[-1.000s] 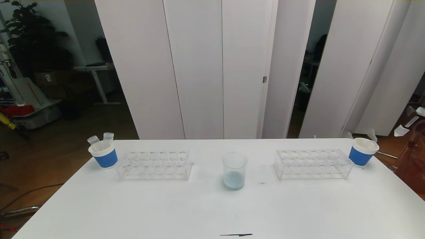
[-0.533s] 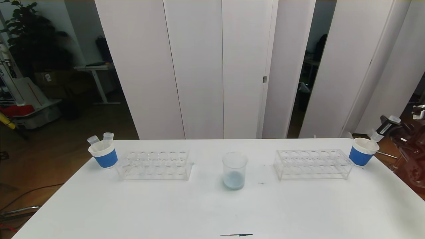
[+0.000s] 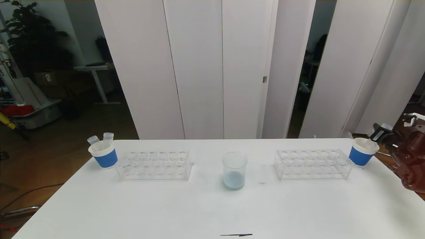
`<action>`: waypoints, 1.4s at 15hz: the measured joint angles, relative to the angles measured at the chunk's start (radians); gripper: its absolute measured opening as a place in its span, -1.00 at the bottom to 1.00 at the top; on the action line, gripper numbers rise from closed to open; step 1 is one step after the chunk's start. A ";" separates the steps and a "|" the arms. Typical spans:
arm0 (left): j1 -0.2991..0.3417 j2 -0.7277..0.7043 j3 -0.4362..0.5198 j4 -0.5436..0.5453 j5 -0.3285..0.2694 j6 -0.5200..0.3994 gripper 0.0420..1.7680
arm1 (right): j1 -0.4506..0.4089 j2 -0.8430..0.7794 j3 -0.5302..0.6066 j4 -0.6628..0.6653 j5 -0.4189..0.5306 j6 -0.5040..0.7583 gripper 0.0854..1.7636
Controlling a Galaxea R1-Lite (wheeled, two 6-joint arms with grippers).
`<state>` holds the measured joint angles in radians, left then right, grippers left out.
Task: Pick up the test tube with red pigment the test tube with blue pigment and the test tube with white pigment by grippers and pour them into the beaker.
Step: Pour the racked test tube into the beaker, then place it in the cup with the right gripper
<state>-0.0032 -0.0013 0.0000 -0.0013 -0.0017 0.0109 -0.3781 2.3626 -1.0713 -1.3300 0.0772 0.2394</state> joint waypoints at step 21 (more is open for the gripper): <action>0.000 0.000 0.000 0.000 0.000 0.000 0.98 | 0.016 -0.031 -0.087 0.029 0.039 0.008 0.98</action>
<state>-0.0032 -0.0013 0.0000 -0.0013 -0.0017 0.0109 -0.3626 2.3313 -1.1579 -1.3009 0.1157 0.2472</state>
